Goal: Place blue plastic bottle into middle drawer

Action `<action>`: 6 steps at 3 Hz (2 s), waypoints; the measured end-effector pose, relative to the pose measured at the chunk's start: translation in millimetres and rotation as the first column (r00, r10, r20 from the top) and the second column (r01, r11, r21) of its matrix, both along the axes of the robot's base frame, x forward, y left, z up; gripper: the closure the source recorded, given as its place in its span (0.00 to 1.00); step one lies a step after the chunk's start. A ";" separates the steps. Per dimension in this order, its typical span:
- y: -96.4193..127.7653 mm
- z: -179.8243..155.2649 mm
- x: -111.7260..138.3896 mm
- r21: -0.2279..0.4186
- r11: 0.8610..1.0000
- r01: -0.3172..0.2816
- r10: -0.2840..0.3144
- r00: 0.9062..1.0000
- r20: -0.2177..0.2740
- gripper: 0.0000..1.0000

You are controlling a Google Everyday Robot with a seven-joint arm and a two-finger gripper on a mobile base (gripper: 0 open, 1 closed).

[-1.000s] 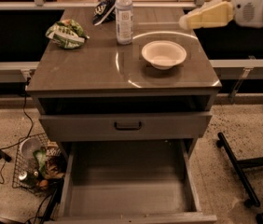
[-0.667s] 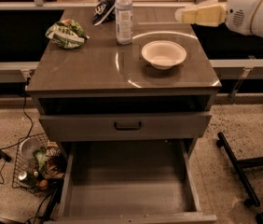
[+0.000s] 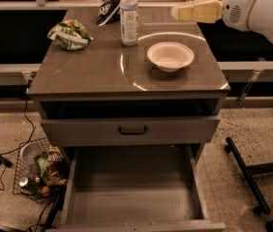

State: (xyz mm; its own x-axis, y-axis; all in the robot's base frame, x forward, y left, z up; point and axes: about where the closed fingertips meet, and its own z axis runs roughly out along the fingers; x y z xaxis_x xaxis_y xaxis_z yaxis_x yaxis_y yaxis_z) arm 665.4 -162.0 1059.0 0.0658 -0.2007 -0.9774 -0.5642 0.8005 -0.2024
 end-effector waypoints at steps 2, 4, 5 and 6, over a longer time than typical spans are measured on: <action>70.7 -29.1 91.5 -0.007 1.000 -0.028 0.028 0.998 0.054 0.00; 129.9 -48.0 155.5 -0.042 0.997 -0.059 0.062 0.995 0.074 0.00; 159.4 -54.8 184.4 -0.025 0.997 -0.071 0.072 0.995 0.067 0.00; 172.7 -64.3 198.8 0.027 0.996 -0.087 0.086 0.995 0.042 0.00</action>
Offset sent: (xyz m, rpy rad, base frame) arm 0.1613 0.1307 -0.0508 -0.0050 -0.0873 0.0581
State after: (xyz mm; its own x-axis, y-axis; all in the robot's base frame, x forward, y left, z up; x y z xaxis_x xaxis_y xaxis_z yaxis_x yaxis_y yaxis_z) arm 864.2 10.8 994.7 0.1213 -0.1647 -0.9789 -0.6230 0.7550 -0.2043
